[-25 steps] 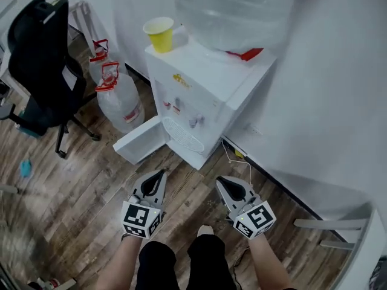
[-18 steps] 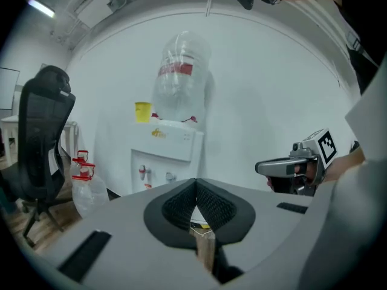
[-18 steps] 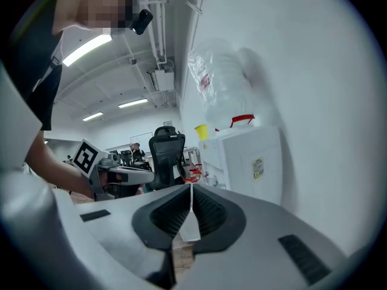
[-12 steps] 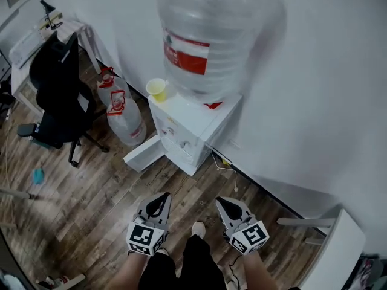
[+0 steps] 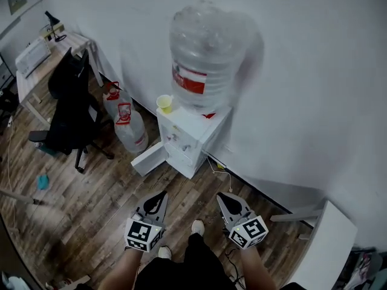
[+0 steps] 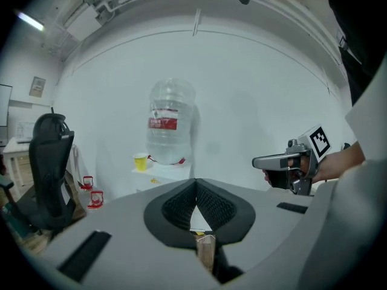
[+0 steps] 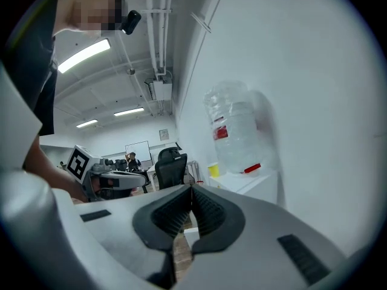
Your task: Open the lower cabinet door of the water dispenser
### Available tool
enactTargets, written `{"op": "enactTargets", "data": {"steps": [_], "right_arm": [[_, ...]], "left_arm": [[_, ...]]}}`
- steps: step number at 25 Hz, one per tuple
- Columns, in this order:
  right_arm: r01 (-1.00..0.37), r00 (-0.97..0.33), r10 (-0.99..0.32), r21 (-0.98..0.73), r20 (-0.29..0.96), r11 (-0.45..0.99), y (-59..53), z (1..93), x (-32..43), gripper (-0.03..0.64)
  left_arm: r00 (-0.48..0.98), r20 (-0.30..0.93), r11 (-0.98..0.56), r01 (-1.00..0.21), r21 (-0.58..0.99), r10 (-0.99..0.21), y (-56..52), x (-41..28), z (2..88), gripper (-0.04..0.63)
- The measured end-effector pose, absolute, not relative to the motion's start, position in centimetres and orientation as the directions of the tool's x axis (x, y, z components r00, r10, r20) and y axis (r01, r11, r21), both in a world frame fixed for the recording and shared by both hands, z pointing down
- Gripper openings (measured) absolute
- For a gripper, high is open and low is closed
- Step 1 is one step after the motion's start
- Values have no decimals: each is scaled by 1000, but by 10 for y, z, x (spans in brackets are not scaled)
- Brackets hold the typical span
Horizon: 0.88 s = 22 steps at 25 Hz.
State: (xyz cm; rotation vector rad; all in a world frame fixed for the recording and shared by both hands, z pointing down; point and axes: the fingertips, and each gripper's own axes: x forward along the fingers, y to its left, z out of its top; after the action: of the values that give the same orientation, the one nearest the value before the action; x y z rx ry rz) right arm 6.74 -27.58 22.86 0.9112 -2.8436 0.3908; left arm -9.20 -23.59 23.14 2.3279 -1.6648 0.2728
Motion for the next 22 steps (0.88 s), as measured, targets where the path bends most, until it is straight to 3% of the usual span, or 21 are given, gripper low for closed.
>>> {"op": "enactTargets", "data": {"steps": [22], "right_arm": [[-677,-735,-654,-150,178,720,-85,167,39,23]], "left_arm": [[350,212,-323,-934,153,-912,-41,-150,193,14]]}}
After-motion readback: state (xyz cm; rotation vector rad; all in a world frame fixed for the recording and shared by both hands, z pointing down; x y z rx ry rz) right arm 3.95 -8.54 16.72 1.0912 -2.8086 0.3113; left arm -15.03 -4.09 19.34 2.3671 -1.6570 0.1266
